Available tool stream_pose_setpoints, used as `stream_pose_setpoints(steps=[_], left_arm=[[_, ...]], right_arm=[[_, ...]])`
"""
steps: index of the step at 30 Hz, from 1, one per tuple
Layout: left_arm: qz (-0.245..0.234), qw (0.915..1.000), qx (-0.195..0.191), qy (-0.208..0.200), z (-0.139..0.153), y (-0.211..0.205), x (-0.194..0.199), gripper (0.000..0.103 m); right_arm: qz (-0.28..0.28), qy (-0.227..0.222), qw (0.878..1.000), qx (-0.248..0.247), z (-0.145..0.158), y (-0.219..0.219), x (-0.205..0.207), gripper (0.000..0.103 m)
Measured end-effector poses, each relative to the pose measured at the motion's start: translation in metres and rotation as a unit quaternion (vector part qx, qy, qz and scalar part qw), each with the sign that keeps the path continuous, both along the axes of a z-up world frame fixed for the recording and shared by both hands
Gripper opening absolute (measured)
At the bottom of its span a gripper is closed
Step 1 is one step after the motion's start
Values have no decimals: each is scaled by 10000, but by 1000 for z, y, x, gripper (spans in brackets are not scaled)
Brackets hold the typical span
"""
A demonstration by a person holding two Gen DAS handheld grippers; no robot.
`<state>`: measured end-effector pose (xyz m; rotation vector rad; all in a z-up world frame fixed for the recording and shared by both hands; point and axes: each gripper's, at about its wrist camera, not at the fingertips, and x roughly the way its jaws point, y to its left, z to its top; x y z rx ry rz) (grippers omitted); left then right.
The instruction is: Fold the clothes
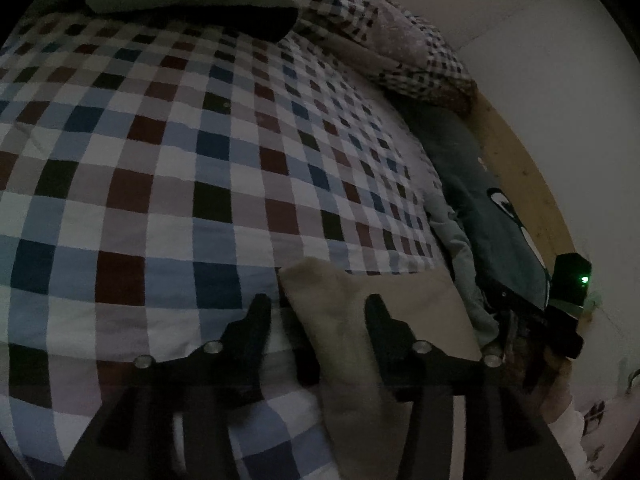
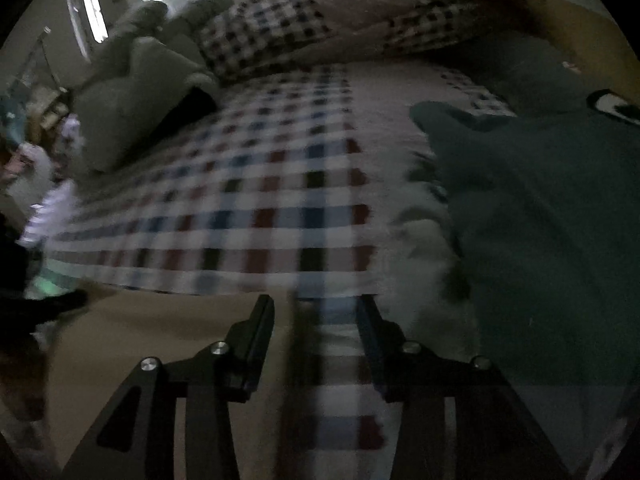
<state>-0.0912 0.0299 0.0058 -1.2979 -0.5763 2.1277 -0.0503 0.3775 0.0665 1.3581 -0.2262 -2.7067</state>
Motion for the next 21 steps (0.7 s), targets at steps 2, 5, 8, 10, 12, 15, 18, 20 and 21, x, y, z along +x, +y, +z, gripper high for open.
stream_pose_setpoints(steps=[2, 5, 8, 10, 12, 15, 18, 20, 21], left_arm=[[-22, 9999, -117, 42, 1, 3, 1, 57], [-7, 9999, -167, 27, 2, 3, 2, 57], [51, 9994, -341, 77, 6, 2, 4, 58], [115, 9979, -602, 202, 11, 2, 9, 58], [175, 9964, -771, 314, 14, 2, 13, 59], [191, 9917, -1096, 645, 26, 8, 22, 59], [171, 9852, -1383, 1000, 38, 17, 30, 59], [161, 9810, -1515, 1202, 46, 27, 34, 59], [160, 9786, -1585, 1300, 49, 32, 36, 59]], right_arm=[[268, 16, 9995, -141, 5, -12, 7, 46], [604, -61, 9979, -221, 5, -34, 13, 46], [844, -239, 9960, -148, -6, -54, 14, 46], [730, -330, 9968, -28, -16, -53, 13, 46], [532, -413, 9977, 114, -25, -47, 11, 46], [185, -502, 9979, 358, -37, -36, 8, 46], [-258, -330, 9974, 592, -28, -24, 13, 46], [-327, -95, 9981, 510, -17, -25, 18, 46], [-315, 40, 9985, 445, -10, -27, 22, 46]])
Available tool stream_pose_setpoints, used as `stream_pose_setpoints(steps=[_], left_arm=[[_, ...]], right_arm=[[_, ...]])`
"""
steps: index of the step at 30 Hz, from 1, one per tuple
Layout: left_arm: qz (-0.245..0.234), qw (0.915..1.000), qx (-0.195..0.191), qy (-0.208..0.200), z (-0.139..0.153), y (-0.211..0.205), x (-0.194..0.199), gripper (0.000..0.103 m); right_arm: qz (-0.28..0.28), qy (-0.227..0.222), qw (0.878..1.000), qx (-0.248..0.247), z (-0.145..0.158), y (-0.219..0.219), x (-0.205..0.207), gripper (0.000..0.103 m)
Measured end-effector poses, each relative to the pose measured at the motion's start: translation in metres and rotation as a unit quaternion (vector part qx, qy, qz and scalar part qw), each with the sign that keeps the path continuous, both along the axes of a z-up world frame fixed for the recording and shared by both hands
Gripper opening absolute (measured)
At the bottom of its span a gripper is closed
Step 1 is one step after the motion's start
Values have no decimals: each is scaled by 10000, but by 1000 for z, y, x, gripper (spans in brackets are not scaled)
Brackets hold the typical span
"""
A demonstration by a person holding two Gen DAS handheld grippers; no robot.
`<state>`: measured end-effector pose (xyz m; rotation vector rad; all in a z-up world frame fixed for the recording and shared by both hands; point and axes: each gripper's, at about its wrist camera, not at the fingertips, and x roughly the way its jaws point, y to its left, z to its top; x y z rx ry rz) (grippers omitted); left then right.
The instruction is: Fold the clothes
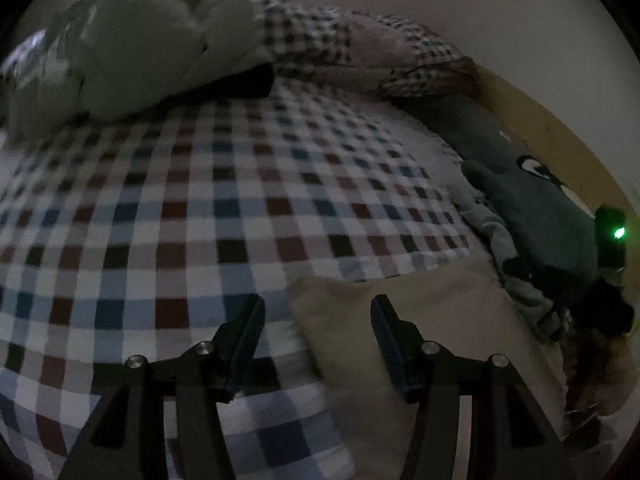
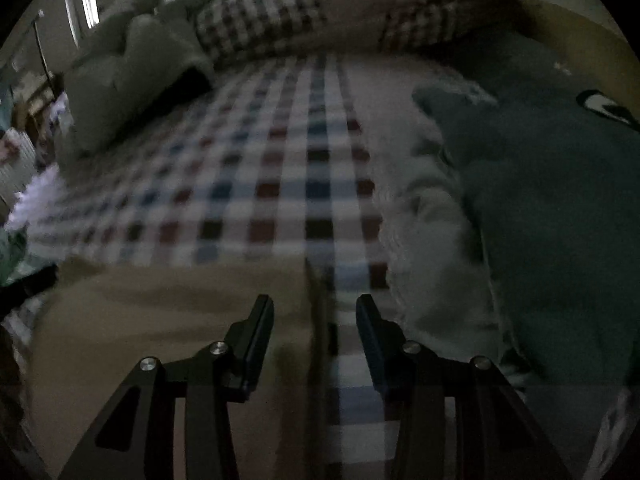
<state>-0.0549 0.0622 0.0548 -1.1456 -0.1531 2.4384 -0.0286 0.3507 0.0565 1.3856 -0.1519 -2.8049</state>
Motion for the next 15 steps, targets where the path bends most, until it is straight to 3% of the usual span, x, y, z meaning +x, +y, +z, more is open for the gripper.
stream_pose_setpoints(steps=[4, 8, 13, 15], left_arm=[[-89, 9996, -120, 243, 9, 24, 6, 59], [-219, 9988, -172, 392, 15, 47, 9, 59], [-393, 9988, -212, 204, 4, 63, 3, 60], [-369, 9986, -368, 94, -7, 65, -1, 60]], right_arm=[[92, 543, 9983, -205, 21, -26, 7, 46], [267, 724, 9958, -486, 24, -53, 3, 47], [380, 636, 9951, -661, 9, -71, -9, 71], [465, 483, 9953, -693, -1, -74, -15, 71]])
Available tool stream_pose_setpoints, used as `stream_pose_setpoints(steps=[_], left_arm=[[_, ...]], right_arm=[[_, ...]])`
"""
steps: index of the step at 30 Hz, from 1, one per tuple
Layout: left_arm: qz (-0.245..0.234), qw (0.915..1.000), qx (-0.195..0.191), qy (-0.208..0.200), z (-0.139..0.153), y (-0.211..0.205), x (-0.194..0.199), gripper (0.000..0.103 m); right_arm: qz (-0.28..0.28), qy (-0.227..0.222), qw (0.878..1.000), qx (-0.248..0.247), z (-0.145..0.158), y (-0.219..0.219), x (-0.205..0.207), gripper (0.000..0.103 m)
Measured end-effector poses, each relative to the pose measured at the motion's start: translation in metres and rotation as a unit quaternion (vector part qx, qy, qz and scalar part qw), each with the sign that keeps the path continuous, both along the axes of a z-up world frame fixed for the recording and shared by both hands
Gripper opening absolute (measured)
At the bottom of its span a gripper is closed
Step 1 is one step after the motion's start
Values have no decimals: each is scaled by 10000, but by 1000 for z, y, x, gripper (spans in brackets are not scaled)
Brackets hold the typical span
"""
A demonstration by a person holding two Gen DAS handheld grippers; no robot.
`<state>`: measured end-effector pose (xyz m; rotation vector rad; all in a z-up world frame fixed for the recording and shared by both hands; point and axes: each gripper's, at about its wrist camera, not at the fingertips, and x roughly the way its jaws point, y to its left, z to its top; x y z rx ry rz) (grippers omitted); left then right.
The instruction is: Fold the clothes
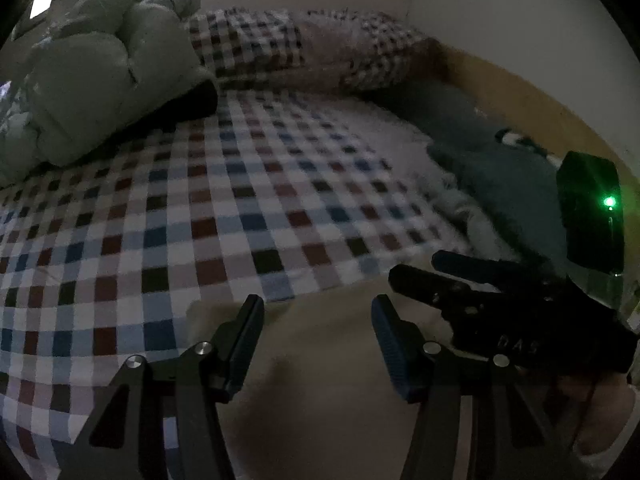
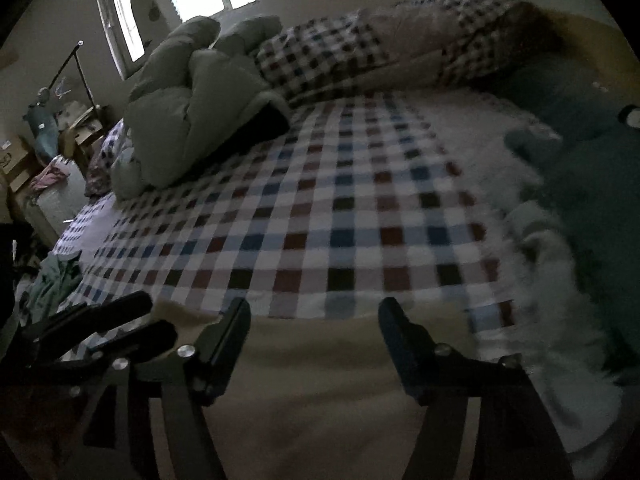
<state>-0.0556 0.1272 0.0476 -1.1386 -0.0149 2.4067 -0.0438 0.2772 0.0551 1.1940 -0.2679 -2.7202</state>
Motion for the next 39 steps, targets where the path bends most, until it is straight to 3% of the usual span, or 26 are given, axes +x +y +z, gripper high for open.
stream_pose_setpoints(steps=[9, 19, 22, 23, 26, 29, 35, 39], left_arm=[[318, 9992, -188, -119, -23, -16, -9, 60], [321, 9989, -39, -340, -20, -44, -11, 60], [354, 9981, 148, -481, -15, -68, -15, 72], [367, 9969, 370, -584, -14, -78, -17, 75], [234, 9846, 1300, -1146, -15, -106, -25, 75], [124, 9712, 1856, -1489, -19, -116, -30, 75], [106, 9582, 1997, -2044, -37, -106, -34, 75], [40, 9530, 2103, -2179, -40, -96, -36, 80]], right_arm=[[-107, -641, 9977, 181, -42, 20, -15, 71], [-98, -697, 9961, 525, -33, 45, -9, 71], [-228, -672, 9952, 680, -26, 56, -4, 76], [-271, -664, 9947, 732, -24, 60, -2, 76], [-364, -575, 9948, 758, -13, 72, 5, 77], [-374, -417, 9974, 451, -1, 86, 14, 79], [-328, -459, 9964, -629, 8, 107, 22, 81], [-238, -604, 9946, -815, 1, 111, 24, 81]])
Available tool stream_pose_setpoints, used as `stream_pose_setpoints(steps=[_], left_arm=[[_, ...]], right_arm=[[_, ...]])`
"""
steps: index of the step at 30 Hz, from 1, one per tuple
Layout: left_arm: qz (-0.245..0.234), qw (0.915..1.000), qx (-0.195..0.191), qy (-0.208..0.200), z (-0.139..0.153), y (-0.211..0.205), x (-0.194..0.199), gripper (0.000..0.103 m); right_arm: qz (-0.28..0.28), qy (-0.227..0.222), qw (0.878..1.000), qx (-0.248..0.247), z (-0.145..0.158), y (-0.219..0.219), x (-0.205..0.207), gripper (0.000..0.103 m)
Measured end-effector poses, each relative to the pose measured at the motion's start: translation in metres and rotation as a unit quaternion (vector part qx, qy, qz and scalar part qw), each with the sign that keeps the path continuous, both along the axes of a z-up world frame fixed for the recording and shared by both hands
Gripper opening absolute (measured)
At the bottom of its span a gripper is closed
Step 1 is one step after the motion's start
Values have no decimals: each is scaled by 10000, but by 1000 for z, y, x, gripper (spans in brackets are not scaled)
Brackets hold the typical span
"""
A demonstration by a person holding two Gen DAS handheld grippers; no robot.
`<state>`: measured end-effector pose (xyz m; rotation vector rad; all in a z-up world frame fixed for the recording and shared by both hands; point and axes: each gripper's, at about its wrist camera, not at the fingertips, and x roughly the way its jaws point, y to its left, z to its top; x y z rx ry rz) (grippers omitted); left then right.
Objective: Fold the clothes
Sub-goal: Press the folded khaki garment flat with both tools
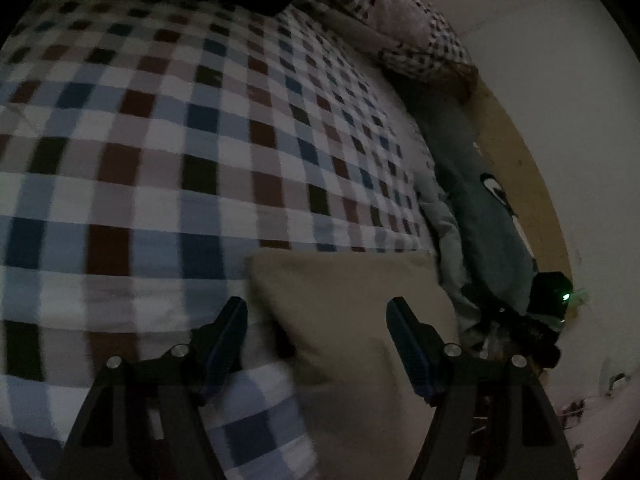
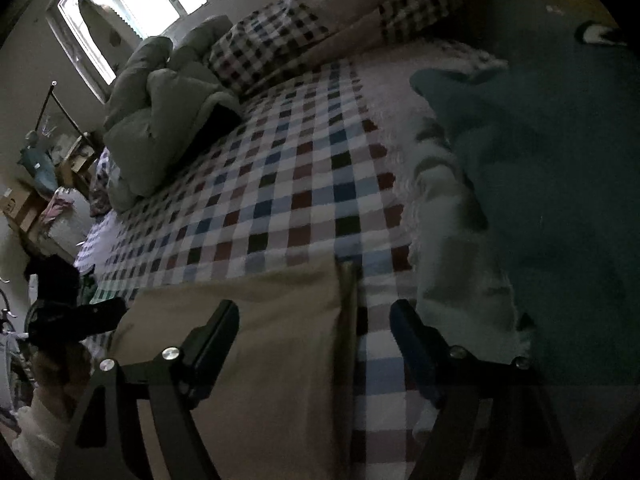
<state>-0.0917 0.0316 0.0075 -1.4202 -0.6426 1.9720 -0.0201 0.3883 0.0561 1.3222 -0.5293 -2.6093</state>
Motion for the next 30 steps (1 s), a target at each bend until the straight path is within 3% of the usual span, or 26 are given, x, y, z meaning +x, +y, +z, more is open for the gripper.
stream_pose_setpoints(steps=[9, 12, 22, 26, 30], left_arm=[[-63, 9999, 126, 4, -5, 14, -4, 96], [-90, 9996, 271, -11, -5, 20, -8, 99], [-581, 9945, 799, -342, -2, 38, -12, 99], [-639, 9940, 769, -441, -3, 45, -12, 99], [-600, 9945, 730, -458, -5, 49, -12, 99]], right_arm=[[437, -360, 9984, 62, -15, -5, -8, 83], [535, -514, 9972, 84, -21, -7, -17, 91], [1033, -1237, 9857, -497, -39, -6, -51, 95], [1156, -1434, 9797, -795, -42, 3, -54, 95], [1167, -1505, 9786, -782, -47, 0, -59, 96]])
